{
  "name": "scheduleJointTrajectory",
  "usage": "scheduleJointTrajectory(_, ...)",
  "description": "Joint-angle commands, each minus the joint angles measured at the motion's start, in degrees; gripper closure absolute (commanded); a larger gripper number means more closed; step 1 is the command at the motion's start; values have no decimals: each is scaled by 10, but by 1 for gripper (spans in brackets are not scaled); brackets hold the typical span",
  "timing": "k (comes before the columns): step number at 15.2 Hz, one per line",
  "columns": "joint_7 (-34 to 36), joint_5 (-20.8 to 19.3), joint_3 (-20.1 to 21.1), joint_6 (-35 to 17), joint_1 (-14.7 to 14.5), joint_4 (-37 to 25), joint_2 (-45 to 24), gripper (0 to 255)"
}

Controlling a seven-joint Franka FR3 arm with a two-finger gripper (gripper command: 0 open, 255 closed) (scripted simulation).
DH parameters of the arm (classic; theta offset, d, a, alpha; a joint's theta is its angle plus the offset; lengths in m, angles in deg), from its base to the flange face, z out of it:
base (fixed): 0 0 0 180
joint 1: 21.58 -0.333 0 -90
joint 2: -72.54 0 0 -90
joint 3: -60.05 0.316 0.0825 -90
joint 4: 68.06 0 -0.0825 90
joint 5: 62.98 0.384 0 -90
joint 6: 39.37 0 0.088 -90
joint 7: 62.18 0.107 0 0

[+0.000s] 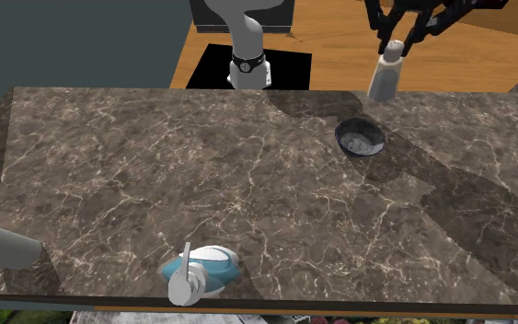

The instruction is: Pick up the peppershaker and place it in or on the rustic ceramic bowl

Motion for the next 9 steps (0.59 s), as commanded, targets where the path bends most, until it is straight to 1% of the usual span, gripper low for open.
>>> scheduleJointTrajectory(1, 29, 4, 14, -2, -14, -3, 1, 255)
scheduleJointTrajectory(9, 18, 6, 15, -63, -14, 64, 6, 255)
